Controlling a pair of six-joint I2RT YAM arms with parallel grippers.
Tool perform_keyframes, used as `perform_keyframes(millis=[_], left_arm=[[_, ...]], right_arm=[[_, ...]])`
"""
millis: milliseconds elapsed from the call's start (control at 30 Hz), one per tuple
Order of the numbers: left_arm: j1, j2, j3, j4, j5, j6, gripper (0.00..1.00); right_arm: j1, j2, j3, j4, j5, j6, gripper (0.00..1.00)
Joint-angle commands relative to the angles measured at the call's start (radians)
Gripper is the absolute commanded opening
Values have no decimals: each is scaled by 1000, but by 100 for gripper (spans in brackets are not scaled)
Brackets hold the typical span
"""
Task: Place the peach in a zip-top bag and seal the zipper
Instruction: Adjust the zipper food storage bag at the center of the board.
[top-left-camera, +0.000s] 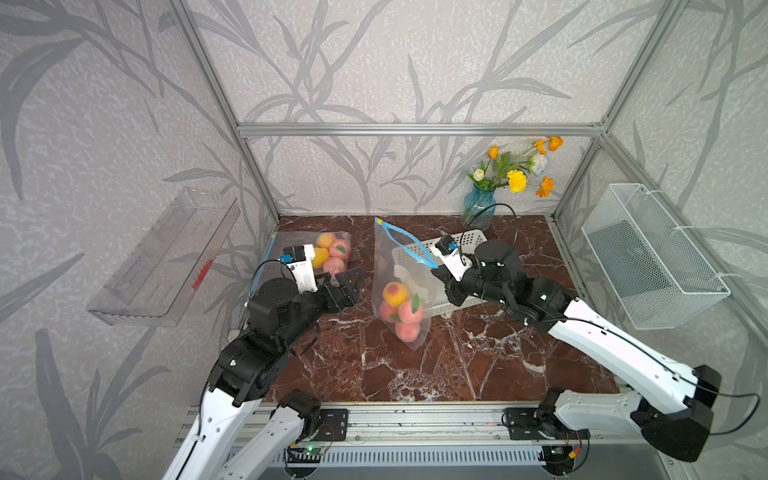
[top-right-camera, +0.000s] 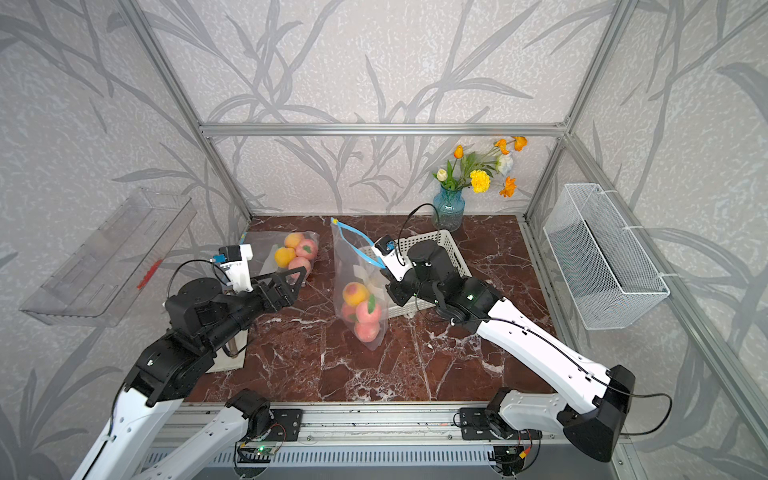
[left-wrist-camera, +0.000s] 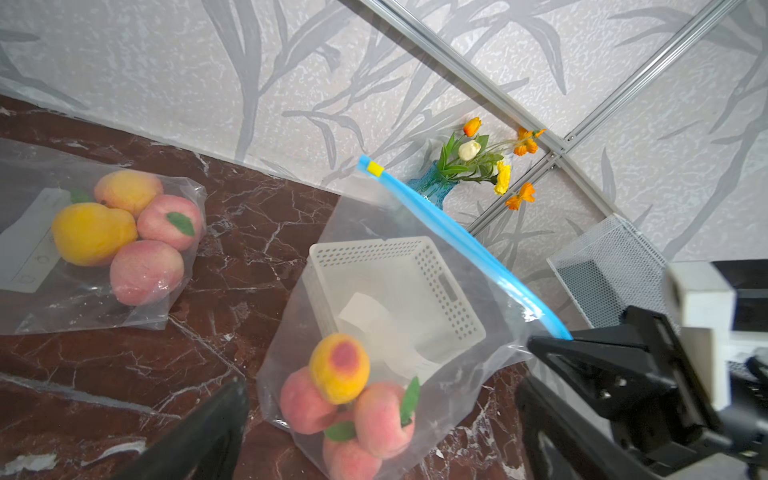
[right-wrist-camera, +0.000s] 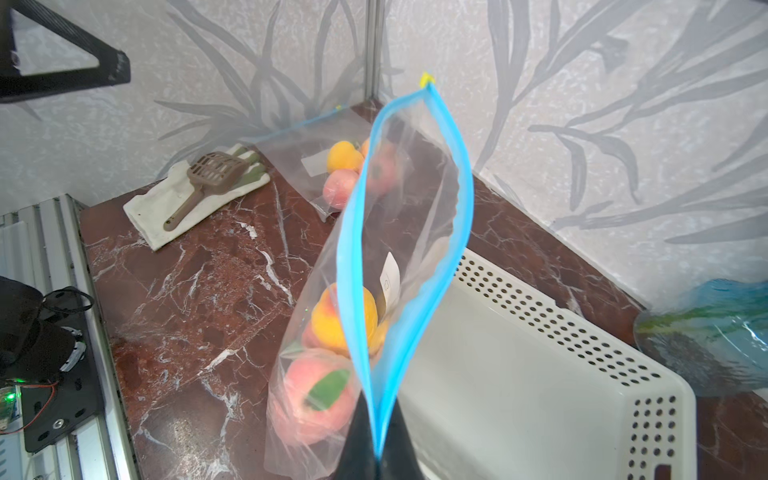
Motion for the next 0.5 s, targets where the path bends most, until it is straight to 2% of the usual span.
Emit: perform_keyframes(millis=[0, 133, 333, 467], left_arm=[[10, 70, -59, 143, 84, 104, 100], [47, 181, -105, 308, 175, 160, 100], [166, 412, -49, 524, 459, 163, 100], [241, 560, 7, 619, 651, 149, 100]], right_arm=[[-68, -42, -45, -3, 7, -13, 0], [-133, -58, -77, 10, -49, -20, 0], [-145, -86, -95, 5, -166, -71, 0], [-144, -122, -121, 5, -291, -84, 0]])
